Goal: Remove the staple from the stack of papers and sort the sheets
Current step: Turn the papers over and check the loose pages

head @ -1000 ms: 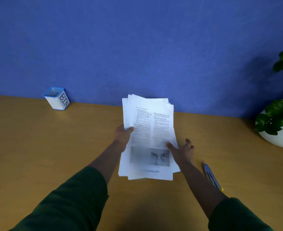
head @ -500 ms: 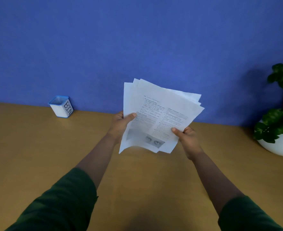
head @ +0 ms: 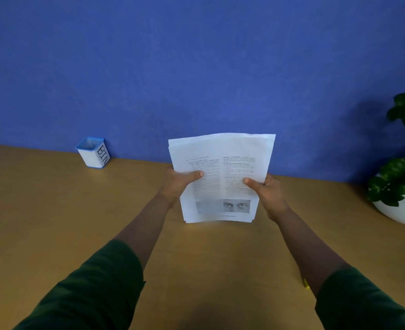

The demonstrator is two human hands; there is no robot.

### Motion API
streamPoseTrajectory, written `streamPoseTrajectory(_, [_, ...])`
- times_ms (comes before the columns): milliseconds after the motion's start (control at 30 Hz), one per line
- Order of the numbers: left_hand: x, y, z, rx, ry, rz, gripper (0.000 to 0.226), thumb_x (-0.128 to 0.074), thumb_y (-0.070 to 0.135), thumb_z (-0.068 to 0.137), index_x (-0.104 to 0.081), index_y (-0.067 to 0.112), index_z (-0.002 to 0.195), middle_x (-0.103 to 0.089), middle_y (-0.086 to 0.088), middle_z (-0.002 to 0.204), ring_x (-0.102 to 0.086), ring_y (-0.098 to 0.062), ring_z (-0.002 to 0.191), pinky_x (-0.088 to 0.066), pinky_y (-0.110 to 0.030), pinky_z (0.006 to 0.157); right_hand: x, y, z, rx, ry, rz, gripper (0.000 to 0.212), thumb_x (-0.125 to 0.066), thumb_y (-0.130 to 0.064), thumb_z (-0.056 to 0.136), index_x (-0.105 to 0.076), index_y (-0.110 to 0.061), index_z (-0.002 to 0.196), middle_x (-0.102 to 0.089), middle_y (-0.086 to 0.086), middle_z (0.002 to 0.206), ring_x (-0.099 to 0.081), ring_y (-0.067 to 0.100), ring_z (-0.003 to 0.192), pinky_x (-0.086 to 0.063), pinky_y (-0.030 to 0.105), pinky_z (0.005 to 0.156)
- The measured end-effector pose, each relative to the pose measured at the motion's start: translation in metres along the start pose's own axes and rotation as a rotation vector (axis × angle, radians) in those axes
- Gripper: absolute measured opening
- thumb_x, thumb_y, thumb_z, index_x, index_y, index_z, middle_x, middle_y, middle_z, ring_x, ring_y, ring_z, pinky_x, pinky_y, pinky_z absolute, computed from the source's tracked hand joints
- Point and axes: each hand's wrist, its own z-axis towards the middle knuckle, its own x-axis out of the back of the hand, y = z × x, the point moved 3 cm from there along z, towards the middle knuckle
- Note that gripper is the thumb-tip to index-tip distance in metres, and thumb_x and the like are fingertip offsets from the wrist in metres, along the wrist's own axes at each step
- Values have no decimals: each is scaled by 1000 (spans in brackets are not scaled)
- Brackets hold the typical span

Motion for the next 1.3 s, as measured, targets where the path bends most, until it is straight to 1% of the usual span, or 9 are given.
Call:
streamPoseTrajectory(133, [-1, 6, 2, -24, -9, -17, 29, -79, 6, 72, -71, 19, 97, -74, 4, 100, -71, -9, 90, -56, -19, 72, 2, -6, 1, 18, -19, 0, 21, -68, -9, 82, -66, -20, 100, -71, -6, 97, -70, 3, 82, -54, 13, 64])
streamPoseTrajectory(333, [3, -6, 0, 40, -5, 42, 25, -80, 7, 71, -72, 21, 90, -76, 8, 90, -72, -10, 84, -56, -19, 65, 3, 5, 0, -38, 8, -39, 34, -70, -6, 80, -62, -6, 114, -68, 3, 105, -66, 7, 86, -54, 11, 61])
streamPoseTrajectory(533, [-5, -16, 0, 48, 27, 25, 19, -75, 5, 77, -72, 20, 89, -74, 4, 90, -73, -7, 75, -56, -18, 60, -1, 10, 2, -49, 65, -34, 38, -69, -6, 81, -60, -7, 117, -66, 9, 116, -65, 17, 93, -54, 21, 72])
streamPoseTrajectory(667, [-7, -18, 2, 81, 136, -99, 14, -72, 7, 80, -72, 19, 86, -74, 4, 86, -73, -9, 72, -57, -22, 58, 4, 27, 6, -176, 261, -147, 89, -81, -18, 69, -29, -11, 141, -54, 11, 131, -54, 29, 119, -48, 42, 97])
streamPoseTrajectory(800, [-9, -28, 3, 194, 265, -325, 15, -71, 8, 82, -70, 14, 95, -72, -1, 96, -68, -22, 90, -55, -40, 80, 8, 60, -4, -344, 306, -144, 116, -86, -28, 62, -9, -17, 147, -42, 13, 142, -40, 32, 132, -37, 52, 107])
streamPoseTrajectory(933, [-9, -40, -3, 256, 386, -440, 31, -70, 14, 83, -63, 15, 114, -67, 7, 96, -63, -13, 86, -51, -30, 66, 7, 84, -18, -504, 214, 164, 77, -81, -22, 71, -42, -8, 136, -59, 9, 128, -54, 27, 119, -42, 46, 104])
streamPoseTrajectory(1033, [-8, -56, -8, 377, 502, -463, 40, -69, 15, 84, -58, 11, 123, -61, 1, 109, -57, -21, 96, -47, -36, 81, 2, 93, -30, -592, 44, 309, 41, -72, -20, 80, -60, -7, 118, -65, 9, 115, -61, 26, 103, -49, 42, 95])
streamPoseTrajectory(1200, [-5, -85, -21, 556, 484, -333, 47, -59, 21, 92, -46, 3, 133, -51, -8, 126, -49, -29, 115, -41, -37, 91, 4, 103, -35, -528, 16, 343, 41, -69, -3, 80, -59, 1, 120, -64, 17, 120, -61, 34, 110, -49, 46, 95])
streamPoseTrajectory(1300, [0, -97, -29, 568, 442, -369, 34, -54, 12, 94, -50, 3, 126, -56, -11, 120, -54, -31, 102, -45, -42, 91, 11, 106, -36, -524, 40, 173, 24, -69, 3, 78, -66, -1, 101, -64, 23, 117, -62, 35, 96, -51, 47, 88])
